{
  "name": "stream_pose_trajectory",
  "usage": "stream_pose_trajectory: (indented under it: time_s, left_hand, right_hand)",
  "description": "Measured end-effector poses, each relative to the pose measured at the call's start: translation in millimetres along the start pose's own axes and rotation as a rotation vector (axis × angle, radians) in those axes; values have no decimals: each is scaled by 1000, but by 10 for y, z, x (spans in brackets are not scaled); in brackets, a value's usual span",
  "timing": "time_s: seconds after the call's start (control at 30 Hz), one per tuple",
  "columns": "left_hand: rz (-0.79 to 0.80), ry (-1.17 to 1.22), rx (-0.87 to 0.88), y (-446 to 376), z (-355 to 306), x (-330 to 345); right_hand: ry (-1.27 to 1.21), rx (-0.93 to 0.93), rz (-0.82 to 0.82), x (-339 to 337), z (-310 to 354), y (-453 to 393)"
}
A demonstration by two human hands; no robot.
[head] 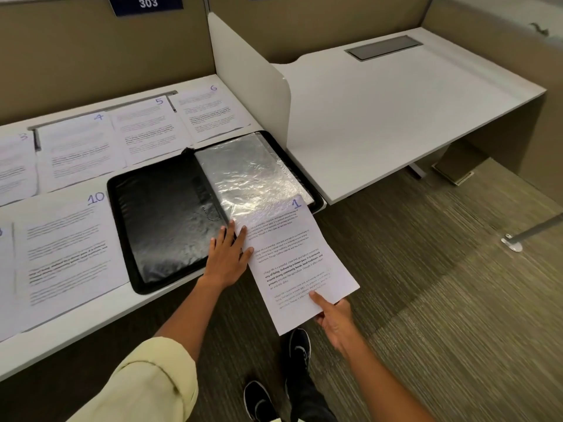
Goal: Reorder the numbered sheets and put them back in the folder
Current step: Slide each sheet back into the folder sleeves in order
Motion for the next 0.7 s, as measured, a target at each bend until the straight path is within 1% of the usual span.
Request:
stream_pose_trajectory:
  time_s: [0.1, 0.37, 0.6, 0.7]
  left_hand:
    - [-6, 25, -5, -15, -24, -12]
    - [5, 32, -32, -10, -66, -59]
    - [35, 75, -43, -10, -63, -90]
    - [34, 75, -39, -14, -44, -80]
  right_hand:
    - [-32, -33, -8, 77, 39, 6]
    - [-23, -96, 6, 282, 225, -77]
    - [17, -99, 52, 577, 434, -156]
    - [37, -86, 60, 574, 405, -120]
Point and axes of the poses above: each hand's wrist, its own y-axis away from the middle knuckle, its own x-axis out of the palm, z = x × y, the point moved 5 cm from there along -y, towards the middle knuckle, and after that the axes turned 3 degrees about y, right-handed, at the moved point
